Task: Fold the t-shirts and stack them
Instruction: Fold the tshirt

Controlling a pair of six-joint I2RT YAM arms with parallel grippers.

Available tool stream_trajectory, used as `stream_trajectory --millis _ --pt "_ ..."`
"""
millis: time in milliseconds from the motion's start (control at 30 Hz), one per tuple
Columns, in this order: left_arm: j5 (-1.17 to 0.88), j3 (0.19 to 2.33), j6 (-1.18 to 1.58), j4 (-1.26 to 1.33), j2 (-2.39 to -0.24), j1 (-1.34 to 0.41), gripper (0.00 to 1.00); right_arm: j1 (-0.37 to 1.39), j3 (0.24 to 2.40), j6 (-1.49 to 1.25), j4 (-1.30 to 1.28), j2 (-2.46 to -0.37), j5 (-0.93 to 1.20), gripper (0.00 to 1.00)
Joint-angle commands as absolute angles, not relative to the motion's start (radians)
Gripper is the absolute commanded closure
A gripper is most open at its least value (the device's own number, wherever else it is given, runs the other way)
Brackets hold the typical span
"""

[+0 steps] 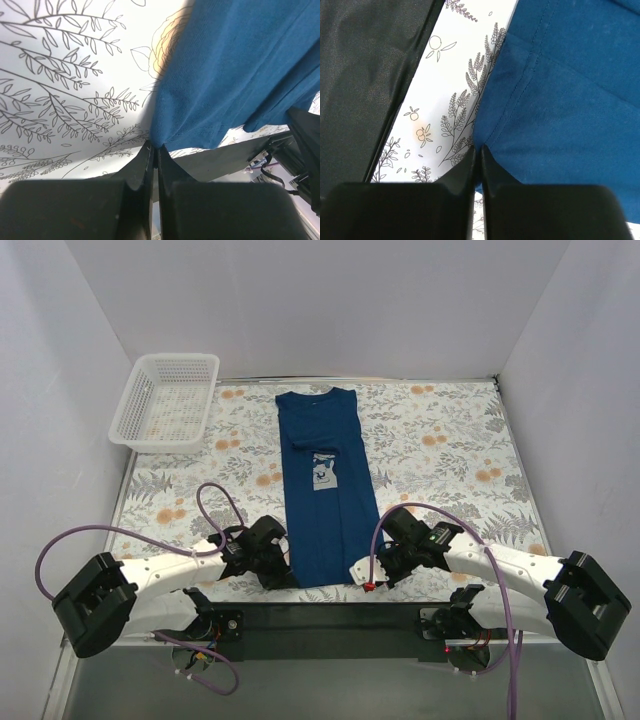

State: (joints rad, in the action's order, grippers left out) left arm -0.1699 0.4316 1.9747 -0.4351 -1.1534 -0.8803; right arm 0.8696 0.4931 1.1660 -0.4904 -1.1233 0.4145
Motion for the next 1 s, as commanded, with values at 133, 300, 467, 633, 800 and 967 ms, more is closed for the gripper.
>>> stream_trajectory --millis 133,300,467,633,800,967 --pt "-0.161 0.477 1.97 -0.476 -1.098 -0.884 1.0 0.867 0.5 1.187 -0.551 -1.092 0.455 0.99" --pt "-0.166 0.526 1.957 -0.476 -1.101 -0.882 1.0 0.832 0.555 1.204 -0.61 -1.063 0.518 0.99" --pt "-0.178 0.575 1.939 -0.479 -1.108 -0.855 1.0 0.743 0.644 1.241 -0.679 -1.068 0.598 0.99" --pt "-0.212 0.609 1.89 -0.483 -1.115 -0.789 1.0 0.66 0.719 1.267 -0.709 -1.088 0.646 0.99" --pt "-0.259 0.653 1.815 -0.479 -1.13 -0.689 1.0 0.592 0.794 1.295 -0.721 -1.143 0.678 0.99" --pt "-0.314 0.733 1.732 -0.479 -1.198 -0.591 1.0 0.534 0.87 1.308 -0.721 -1.226 0.701 0.99"
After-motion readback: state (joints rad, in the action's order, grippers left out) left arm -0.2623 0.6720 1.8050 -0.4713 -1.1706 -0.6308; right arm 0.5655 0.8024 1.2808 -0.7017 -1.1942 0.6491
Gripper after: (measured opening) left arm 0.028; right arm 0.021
